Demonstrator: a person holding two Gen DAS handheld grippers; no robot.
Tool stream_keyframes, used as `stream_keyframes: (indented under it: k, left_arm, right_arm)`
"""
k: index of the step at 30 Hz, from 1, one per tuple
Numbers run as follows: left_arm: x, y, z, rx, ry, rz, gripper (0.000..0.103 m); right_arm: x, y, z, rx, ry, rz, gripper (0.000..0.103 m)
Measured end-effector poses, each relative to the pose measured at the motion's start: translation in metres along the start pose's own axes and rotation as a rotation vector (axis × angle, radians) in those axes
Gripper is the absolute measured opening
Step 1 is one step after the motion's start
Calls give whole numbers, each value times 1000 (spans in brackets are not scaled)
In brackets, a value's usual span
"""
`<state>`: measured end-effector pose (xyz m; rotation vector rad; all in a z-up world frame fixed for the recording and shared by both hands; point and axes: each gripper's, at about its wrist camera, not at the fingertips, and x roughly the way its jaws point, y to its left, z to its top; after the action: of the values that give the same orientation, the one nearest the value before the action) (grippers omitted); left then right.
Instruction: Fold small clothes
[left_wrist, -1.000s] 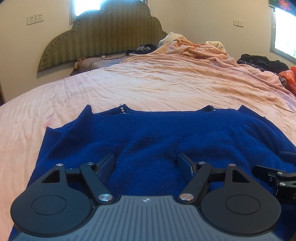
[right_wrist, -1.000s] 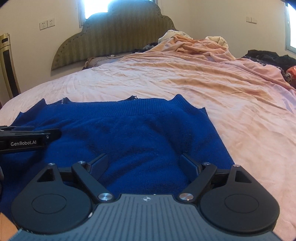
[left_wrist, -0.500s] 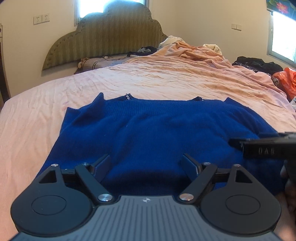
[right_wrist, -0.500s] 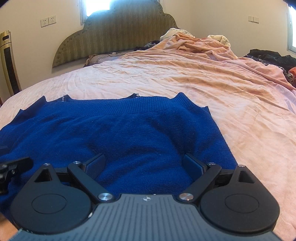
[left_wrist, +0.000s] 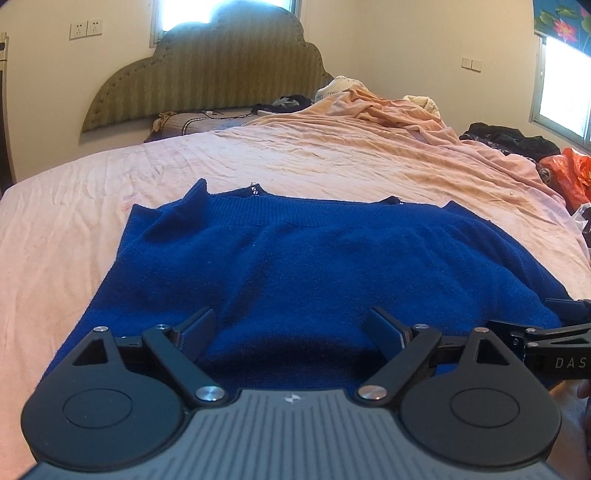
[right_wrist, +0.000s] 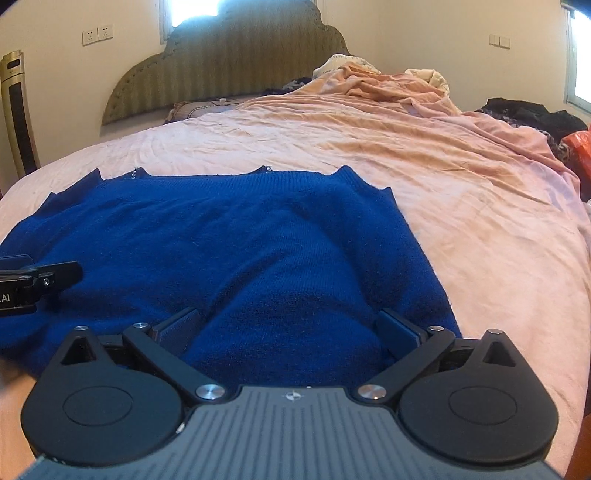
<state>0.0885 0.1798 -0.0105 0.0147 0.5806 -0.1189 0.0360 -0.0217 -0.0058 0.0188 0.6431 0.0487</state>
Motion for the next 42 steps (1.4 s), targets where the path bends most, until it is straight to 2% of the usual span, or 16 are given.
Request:
stream_keyframes:
  k: [14, 25, 31, 42]
  left_arm:
    - [-2, 6, 0, -44, -15, -30, 91]
    - [-3, -7, -1, 35, 13, 30, 93]
    - [-15, -15, -12, 85, 48, 58, 99]
    - [-24, -8, -18, 29, 45, 50, 103]
  right_arm:
    - [2, -1, -2, 1, 2, -2, 101]
    - [2, -2, -2, 3, 1, -1, 101]
    - [1, -2, -2, 4, 1, -1, 101]
    - [1, -2, -2, 5, 0, -1, 101]
